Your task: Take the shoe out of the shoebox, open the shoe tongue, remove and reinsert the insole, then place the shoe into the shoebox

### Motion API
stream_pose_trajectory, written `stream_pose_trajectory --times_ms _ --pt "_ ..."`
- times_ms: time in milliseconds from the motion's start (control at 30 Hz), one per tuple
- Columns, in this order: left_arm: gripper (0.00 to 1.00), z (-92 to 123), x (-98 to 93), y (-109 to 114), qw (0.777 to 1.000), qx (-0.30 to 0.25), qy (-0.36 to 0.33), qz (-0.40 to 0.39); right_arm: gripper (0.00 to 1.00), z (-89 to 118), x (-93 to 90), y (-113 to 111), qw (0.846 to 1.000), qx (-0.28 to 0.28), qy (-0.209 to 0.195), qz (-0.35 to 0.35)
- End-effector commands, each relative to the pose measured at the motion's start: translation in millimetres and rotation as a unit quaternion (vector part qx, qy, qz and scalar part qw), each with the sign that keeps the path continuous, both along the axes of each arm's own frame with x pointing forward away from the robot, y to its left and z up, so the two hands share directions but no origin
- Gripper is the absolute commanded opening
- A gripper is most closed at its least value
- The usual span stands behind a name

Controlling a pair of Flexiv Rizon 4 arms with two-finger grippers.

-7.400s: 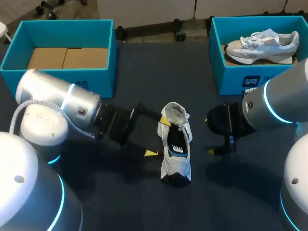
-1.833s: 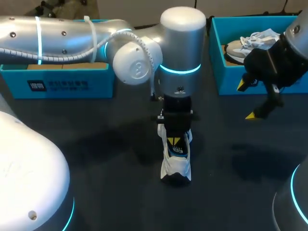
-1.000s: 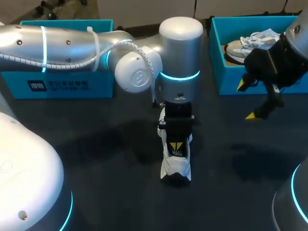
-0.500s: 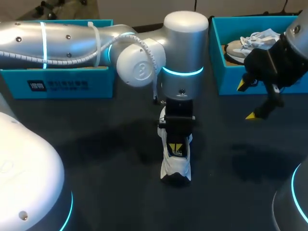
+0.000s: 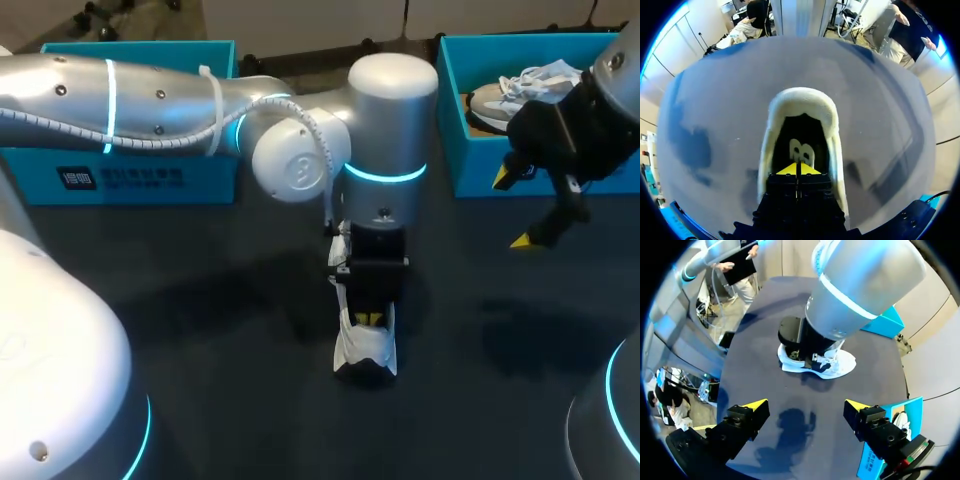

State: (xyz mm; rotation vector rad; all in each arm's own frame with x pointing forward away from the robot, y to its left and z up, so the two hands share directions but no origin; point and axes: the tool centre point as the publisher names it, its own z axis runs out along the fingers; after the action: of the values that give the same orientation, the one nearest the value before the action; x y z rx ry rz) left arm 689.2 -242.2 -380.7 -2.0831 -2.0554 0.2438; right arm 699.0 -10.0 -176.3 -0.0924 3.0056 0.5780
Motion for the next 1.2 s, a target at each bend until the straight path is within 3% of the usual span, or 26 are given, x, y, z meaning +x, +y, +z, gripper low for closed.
stream_pose_trajectory --times_ms 33,200,767,1200 --pt "0.00 30.4 -2.3 15.2 1.000 -0.010 -0.007 -0.003 1.00 -0.7 2.1 1.7 1.000 -0.002 0.002 0.000" --pt "0.00 30.9 -10.6 14.0 1.000 -0.001 0.002 -0.013 1.00 -0.7 2.1 1.7 1.000 -0.002 0.002 0.000" --pt "0.00 -16.3 -31.6 9.1 1.000 0.002 -0.001 -0.013 1.00 -0.7 2.1 1.7 1.000 -0.002 0.002 0.000" --pt "0.00 -36.7 -19.4 8.4 0.998 -0.041 -0.045 0.021 1.00 -0.7 2.1 1.7 1.000 -0.002 0.002 0.000"
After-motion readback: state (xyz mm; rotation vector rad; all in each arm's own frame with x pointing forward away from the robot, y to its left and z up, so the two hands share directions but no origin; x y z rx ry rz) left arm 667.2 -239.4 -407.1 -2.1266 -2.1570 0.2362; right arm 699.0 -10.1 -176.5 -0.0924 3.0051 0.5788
